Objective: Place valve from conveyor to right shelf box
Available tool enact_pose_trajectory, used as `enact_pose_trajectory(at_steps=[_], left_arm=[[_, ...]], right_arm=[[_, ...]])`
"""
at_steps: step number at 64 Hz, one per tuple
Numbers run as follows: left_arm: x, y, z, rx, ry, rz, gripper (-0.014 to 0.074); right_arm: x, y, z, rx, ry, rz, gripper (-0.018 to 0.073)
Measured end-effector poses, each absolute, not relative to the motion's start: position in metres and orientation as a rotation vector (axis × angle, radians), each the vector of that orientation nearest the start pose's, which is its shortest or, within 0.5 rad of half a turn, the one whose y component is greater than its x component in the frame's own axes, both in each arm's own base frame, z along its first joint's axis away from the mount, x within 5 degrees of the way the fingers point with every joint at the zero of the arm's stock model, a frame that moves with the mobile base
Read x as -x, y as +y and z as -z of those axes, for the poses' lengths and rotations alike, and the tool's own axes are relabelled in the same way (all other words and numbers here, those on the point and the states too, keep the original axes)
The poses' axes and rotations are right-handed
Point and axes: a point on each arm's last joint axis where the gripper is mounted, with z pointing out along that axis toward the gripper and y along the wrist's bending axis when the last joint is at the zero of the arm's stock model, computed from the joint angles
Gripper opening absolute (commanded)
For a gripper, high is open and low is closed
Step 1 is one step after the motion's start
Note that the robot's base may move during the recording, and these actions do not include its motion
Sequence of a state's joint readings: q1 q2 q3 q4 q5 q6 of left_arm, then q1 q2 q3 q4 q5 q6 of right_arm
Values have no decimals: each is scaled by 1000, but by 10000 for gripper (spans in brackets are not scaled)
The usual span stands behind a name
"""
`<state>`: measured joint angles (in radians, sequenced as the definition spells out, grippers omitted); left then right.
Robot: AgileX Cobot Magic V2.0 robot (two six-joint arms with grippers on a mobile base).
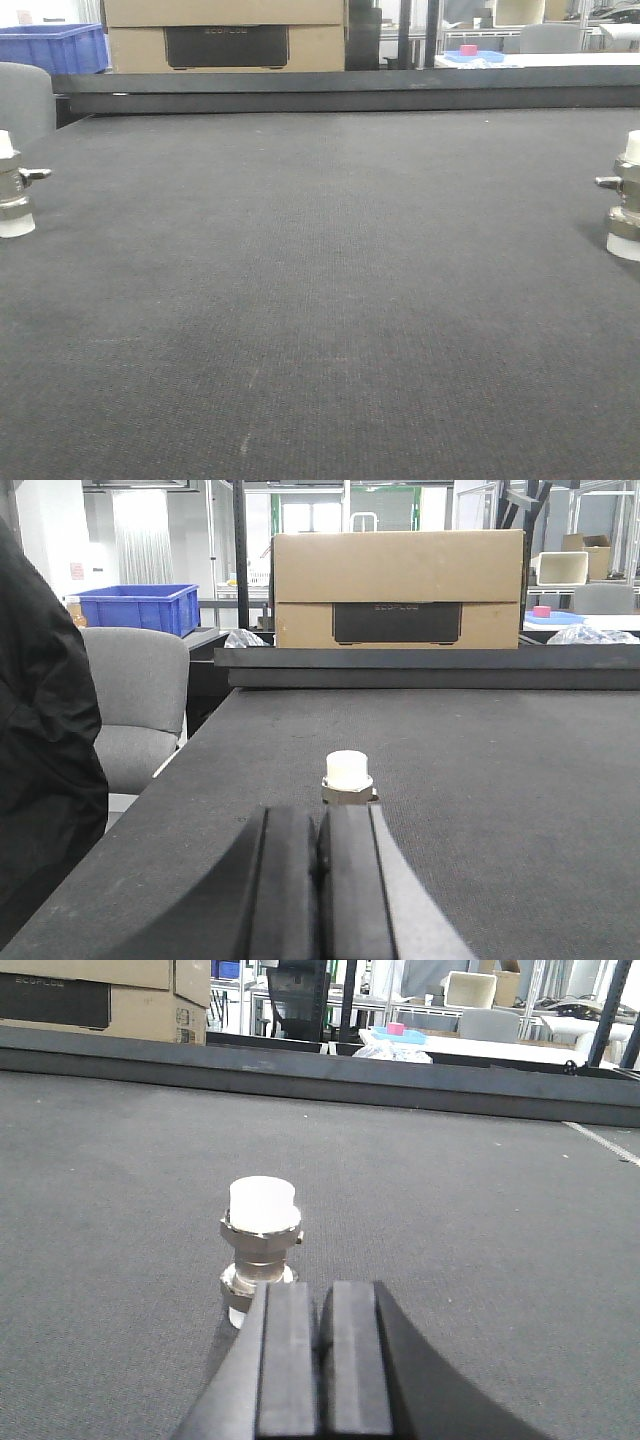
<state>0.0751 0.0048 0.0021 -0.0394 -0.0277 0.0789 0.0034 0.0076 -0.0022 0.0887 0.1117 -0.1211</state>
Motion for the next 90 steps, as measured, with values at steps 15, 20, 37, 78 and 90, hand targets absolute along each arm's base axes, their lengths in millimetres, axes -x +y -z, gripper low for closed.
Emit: enact_pose_trajectory(at_steps=[15,20,37,78,90], left_arm=[[-56,4,-215,27,1463,-94,-111],[-56,4,-215,27,1463,-94,-111],[-56,4,-216,27,1444,-95,-111],[-47,4,-262,80,1304,-36,-111],[-51,3,-324,38,1387,-65,63]], right_arm=[[-57,1,-203,37,1600,15,-154],[-57,1,-203,37,1600,15,-154],[-57,1,-204,36,1595,15,-154],[-43,0,-269,25,1343,21,-133],[-33,2,-323,38,1361,13,181]])
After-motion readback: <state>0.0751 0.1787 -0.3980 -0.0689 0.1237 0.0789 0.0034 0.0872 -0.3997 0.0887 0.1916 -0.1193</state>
